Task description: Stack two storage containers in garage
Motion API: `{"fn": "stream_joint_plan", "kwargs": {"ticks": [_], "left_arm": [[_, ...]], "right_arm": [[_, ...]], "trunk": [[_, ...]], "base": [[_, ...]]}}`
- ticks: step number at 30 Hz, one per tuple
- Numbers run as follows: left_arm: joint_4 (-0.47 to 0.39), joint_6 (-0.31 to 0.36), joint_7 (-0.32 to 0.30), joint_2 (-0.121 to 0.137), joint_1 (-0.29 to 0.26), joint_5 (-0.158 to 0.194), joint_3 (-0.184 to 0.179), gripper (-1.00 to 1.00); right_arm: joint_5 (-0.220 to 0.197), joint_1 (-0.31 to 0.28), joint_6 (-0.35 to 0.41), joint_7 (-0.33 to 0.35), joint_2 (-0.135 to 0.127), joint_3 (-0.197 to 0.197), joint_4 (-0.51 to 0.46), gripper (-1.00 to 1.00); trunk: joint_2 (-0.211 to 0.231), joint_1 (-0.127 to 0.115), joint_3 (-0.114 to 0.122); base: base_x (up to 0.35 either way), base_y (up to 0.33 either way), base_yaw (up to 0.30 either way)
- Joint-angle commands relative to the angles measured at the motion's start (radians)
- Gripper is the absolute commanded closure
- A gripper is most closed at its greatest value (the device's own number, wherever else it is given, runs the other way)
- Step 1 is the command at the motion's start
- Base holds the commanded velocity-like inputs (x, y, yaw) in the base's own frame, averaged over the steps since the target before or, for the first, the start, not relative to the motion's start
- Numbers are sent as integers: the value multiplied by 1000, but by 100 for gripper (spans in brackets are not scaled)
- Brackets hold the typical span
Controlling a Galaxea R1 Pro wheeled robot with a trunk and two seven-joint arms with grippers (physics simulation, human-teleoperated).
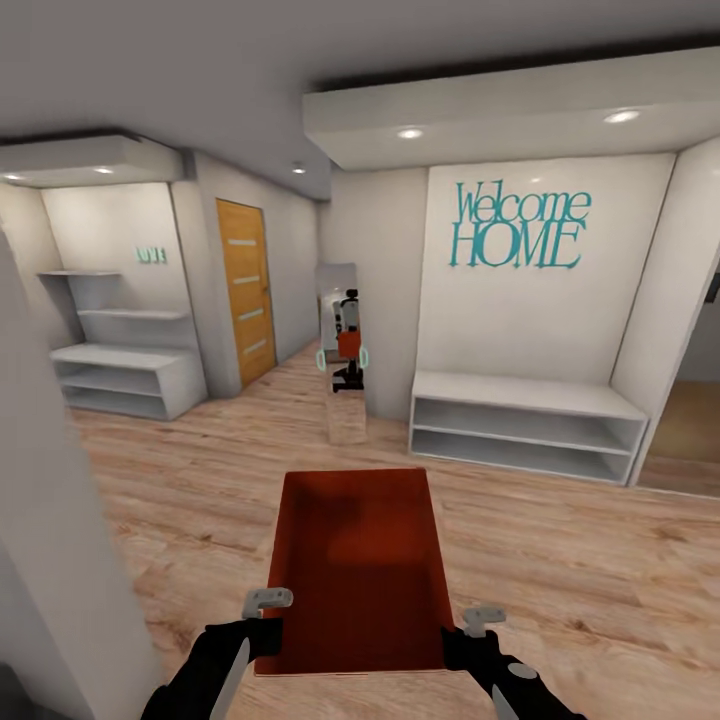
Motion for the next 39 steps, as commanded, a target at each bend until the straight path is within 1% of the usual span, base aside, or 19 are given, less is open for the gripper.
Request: {"fn": "stream_joint_plan", "kwargs": {"ticks": [1,14,28,39], "left_arm": [[-12,5,-6,17,-1,13,6,100],[-12,5,-6,17,-1,13,6,100],[-12,5,-6,16,-1,13,6,100],[-12,5,-6,16,-1,13,6,100]], "right_arm": [[-9,-1,-4,40,-2,4,3,100],[-9,-1,-3,40,-2,4,3,100],[-9,-1,-3,40,-1,4,3,100],[-9,-1,-4,41,-1,4,3,100]], "trunk": [[-1,1,-1],[-1,1,-1],[-1,1,-1],[-1,1,-1]], "base": [[324,0,13],[324,0,8],[324,0,231],[324,0,25]]}}
